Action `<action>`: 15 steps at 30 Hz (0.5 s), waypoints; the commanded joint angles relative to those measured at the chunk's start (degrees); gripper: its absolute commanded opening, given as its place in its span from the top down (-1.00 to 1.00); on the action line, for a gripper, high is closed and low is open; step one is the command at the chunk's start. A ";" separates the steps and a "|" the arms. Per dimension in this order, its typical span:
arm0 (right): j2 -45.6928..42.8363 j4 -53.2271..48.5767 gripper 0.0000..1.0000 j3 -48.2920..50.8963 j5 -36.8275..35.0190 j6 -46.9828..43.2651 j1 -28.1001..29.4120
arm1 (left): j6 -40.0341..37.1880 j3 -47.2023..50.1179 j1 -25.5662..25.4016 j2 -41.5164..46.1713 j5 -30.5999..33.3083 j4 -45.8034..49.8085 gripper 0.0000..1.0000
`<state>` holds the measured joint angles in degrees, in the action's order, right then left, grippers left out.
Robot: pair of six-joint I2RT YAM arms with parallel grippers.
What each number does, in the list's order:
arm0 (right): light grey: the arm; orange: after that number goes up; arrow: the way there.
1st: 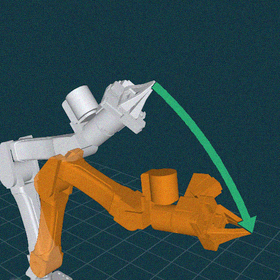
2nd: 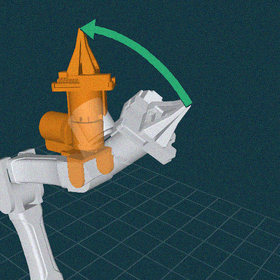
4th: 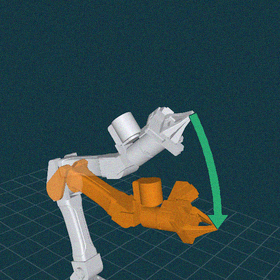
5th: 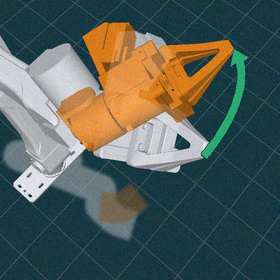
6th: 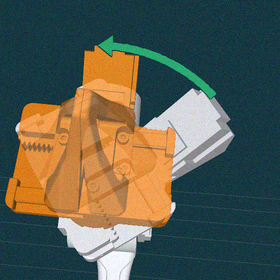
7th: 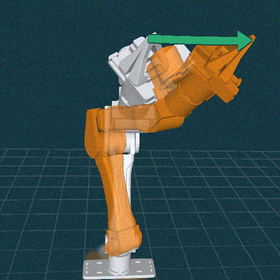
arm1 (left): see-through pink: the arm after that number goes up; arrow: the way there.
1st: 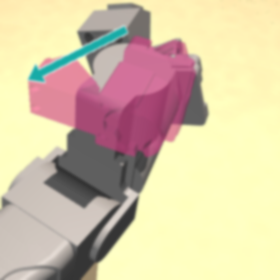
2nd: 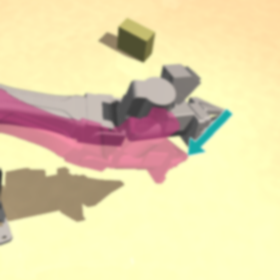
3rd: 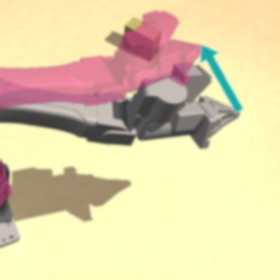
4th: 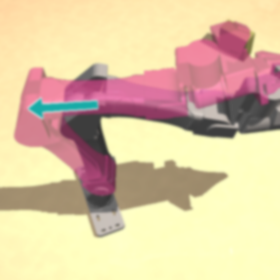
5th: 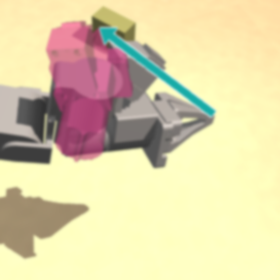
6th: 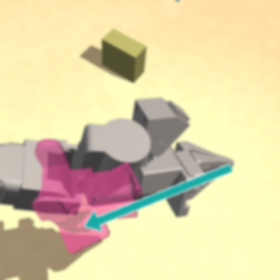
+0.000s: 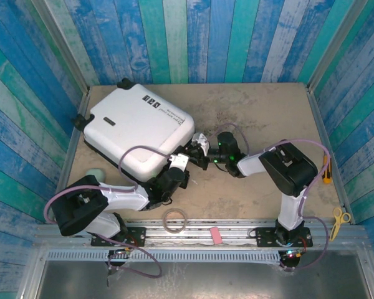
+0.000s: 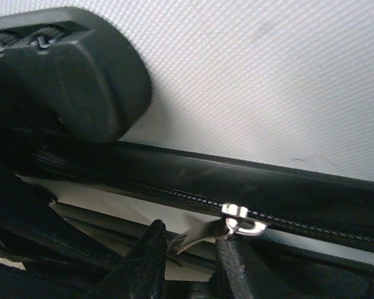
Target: Pack the luggage
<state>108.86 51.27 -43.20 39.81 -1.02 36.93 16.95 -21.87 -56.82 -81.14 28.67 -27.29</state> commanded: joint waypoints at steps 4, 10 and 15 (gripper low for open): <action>0.22 4.98 0.84 -1.99 -0.47 3.11 1.26 | 5.19 3.02 -0.14 -3.92 -8.54 8.07 1.00; -0.68 6.39 1.00 -0.89 -2.87 7.24 0.34 | 5.37 3.45 -0.14 -3.58 -8.54 7.79 1.00; -2.69 5.07 1.00 -0.36 0.92 6.75 0.18 | 5.55 3.34 -0.14 -3.13 -8.23 7.45 1.00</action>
<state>109.10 51.88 -43.16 38.06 5.15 36.99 16.82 -21.78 -56.82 -81.03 28.62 -27.44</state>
